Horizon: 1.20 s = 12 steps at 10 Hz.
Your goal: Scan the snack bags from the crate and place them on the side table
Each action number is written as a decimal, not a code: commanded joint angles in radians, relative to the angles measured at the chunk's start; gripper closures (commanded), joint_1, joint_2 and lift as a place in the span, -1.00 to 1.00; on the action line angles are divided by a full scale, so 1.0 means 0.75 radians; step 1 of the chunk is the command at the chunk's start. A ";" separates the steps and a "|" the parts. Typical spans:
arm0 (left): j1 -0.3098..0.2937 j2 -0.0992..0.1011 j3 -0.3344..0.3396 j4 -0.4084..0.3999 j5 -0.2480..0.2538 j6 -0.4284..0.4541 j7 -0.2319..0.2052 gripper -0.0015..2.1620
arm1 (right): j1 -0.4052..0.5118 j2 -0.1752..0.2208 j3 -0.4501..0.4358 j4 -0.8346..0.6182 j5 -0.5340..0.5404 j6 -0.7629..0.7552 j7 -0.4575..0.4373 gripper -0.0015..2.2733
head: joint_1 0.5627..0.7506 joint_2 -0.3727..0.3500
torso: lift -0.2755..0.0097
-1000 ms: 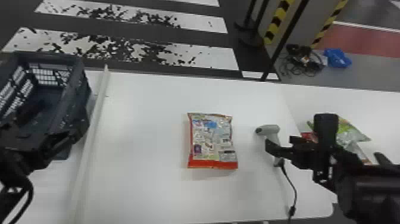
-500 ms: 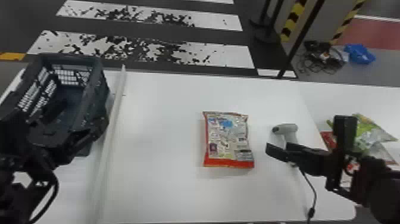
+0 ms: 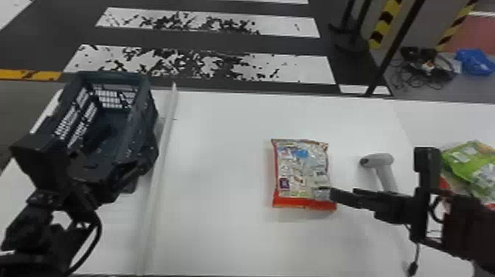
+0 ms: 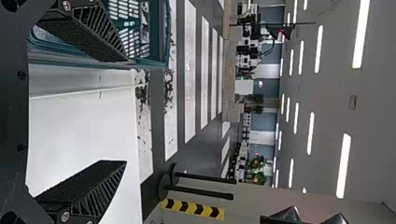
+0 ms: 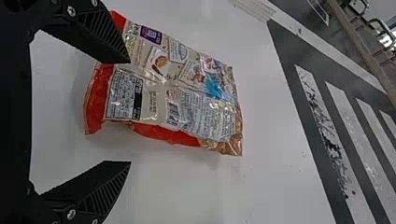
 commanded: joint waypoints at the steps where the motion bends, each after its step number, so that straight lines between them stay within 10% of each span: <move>1: 0.005 -0.005 0.002 -0.005 0.000 0.000 0.000 -0.91 | -0.040 0.000 0.042 0.047 0.004 0.006 0.003 -0.89 | 0.41 -0.07 | 0.27; 7: -0.002 -0.005 0.008 0.001 0.002 0.008 0.002 -0.91 | -0.150 0.000 0.148 0.203 0.088 -0.002 0.033 -0.84 | 0.41 0.05 | 0.27; 9: -0.008 -0.005 0.008 0.009 0.002 0.008 0.000 -0.91 | -0.158 0.000 0.148 0.209 0.114 -0.010 0.050 0.61 | 0.41 0.06 | 0.27; 10: -0.008 -0.005 0.008 0.011 0.002 0.008 0.000 -0.91 | -0.154 -0.002 0.148 0.209 0.122 -0.027 0.052 0.95 | 0.41 0.05 | 0.27; 12: -0.008 -0.005 0.008 0.011 0.002 0.008 0.000 -0.91 | -0.140 -0.002 0.142 0.199 0.129 -0.047 0.091 0.98 | 0.41 0.04 | 0.27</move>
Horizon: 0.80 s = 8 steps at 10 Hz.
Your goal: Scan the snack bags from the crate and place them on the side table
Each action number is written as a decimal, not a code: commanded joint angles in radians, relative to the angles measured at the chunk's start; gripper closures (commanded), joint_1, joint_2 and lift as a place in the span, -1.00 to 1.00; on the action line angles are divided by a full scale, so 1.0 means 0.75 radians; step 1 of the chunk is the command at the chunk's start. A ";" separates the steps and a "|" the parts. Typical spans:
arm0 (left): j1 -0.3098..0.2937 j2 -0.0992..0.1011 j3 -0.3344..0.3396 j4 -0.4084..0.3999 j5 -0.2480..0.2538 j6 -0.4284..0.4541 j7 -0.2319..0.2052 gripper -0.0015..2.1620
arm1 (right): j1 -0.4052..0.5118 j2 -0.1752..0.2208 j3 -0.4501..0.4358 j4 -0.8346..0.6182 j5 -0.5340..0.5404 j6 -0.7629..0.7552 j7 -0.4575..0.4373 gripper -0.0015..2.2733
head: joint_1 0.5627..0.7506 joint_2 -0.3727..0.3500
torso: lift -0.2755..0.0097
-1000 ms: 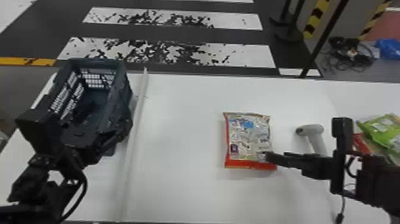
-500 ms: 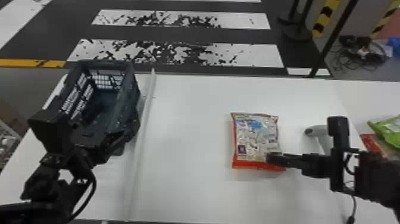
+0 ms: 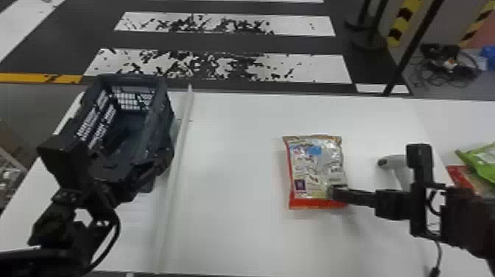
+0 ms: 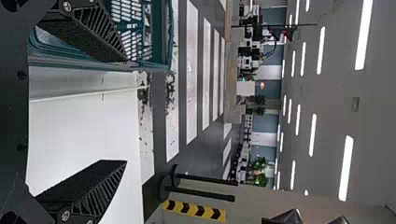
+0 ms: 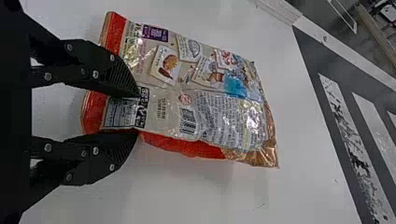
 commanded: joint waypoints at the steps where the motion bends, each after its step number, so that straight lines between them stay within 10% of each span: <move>1: 0.002 -0.005 0.000 0.000 0.002 0.000 0.000 -0.91 | 0.021 0.000 -0.027 -0.029 -0.017 -0.006 0.010 0.98 | 0.41 0.05 | 0.27; 8: 0.072 -0.005 0.000 -0.065 0.008 0.000 0.000 -0.91 | 0.080 0.033 -0.663 -0.089 -0.574 -0.006 -0.068 0.98 | 0.41 -0.27 | 0.27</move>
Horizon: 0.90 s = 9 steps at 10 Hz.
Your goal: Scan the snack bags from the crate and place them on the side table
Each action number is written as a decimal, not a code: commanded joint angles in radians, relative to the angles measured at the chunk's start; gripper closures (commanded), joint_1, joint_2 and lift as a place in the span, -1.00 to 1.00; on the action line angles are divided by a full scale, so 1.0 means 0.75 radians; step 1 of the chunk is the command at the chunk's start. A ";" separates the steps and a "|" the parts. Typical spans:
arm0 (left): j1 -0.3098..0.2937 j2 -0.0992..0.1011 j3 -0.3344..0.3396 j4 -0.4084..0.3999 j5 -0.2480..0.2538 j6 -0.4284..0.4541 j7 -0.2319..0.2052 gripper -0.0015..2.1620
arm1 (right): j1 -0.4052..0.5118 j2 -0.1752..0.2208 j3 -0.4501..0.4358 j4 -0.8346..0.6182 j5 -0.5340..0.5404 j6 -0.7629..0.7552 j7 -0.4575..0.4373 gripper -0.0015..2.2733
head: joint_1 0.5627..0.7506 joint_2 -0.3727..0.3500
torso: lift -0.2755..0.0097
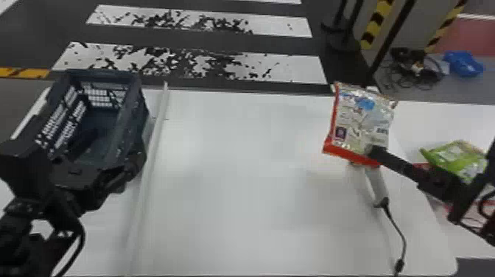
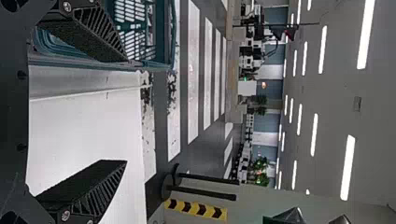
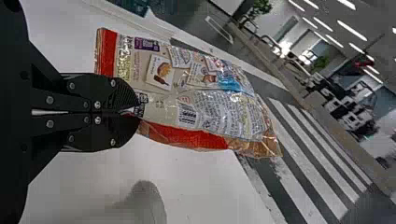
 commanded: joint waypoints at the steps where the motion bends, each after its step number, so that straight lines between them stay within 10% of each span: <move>1: 0.039 -0.005 0.000 -0.042 0.007 0.000 0.000 -0.91 | 0.019 0.015 -0.143 0.003 -0.099 -0.082 -0.080 0.98 | 0.41 -0.40 | 0.27; 5: 0.063 -0.005 0.004 -0.057 0.027 0.008 0.000 -0.91 | -0.036 0.027 -0.329 0.189 -0.187 -0.418 -0.359 0.98 | 0.41 -0.83 | 0.27; 9: 0.088 -0.005 -0.006 -0.071 0.029 0.016 -0.004 -0.91 | -0.126 -0.165 -0.325 0.688 -0.205 -0.827 -0.447 0.93 | 0.41 -0.94 | 0.27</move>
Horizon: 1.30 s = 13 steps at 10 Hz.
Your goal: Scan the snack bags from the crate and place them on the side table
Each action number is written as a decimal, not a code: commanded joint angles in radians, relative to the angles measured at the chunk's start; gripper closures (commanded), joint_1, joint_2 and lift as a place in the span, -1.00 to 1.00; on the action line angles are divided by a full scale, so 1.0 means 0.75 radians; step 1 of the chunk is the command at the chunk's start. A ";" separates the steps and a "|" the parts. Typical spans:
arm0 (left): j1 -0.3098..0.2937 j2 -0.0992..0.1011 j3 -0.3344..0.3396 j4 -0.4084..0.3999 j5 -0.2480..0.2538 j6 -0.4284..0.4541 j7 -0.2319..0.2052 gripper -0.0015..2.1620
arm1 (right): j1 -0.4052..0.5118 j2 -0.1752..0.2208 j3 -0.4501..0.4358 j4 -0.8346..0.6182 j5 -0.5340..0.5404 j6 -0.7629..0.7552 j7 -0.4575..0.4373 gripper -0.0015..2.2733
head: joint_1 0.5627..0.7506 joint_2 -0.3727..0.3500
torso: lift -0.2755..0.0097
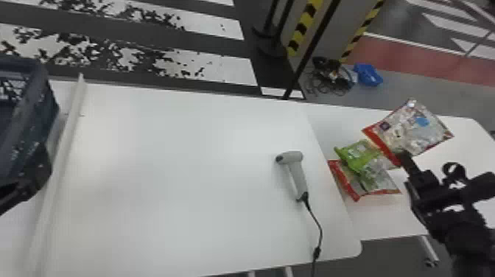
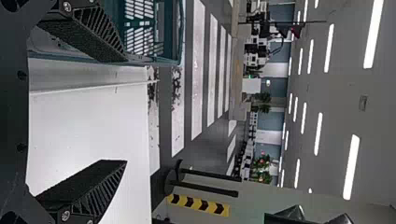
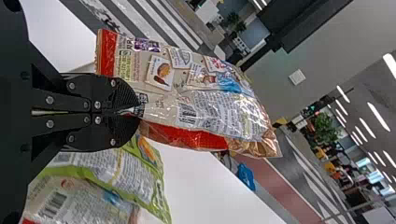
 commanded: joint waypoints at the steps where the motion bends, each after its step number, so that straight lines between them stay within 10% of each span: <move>1: 0.010 -0.005 -0.007 -0.009 0.000 0.000 -0.006 -0.91 | -0.031 -0.078 0.018 0.166 -0.039 -0.076 0.002 0.70 | 0.41 -0.94 | 0.27; 4: 0.034 -0.005 -0.016 -0.030 0.000 0.000 -0.012 -0.91 | -0.098 -0.217 0.101 0.369 -0.041 -0.072 0.029 -1.00 | 0.41 -0.94 | 0.27; 9: 0.036 -0.005 -0.014 -0.040 0.004 0.000 -0.012 -0.91 | 0.006 -0.164 0.085 0.152 -0.047 -0.134 0.045 -0.95 | 0.41 -0.94 | 0.27; 13: 0.039 -0.005 -0.034 -0.071 0.008 0.000 -0.004 -0.91 | 0.368 0.178 0.138 -0.576 0.012 -0.404 0.041 -0.94 | 0.41 -0.94 | 0.27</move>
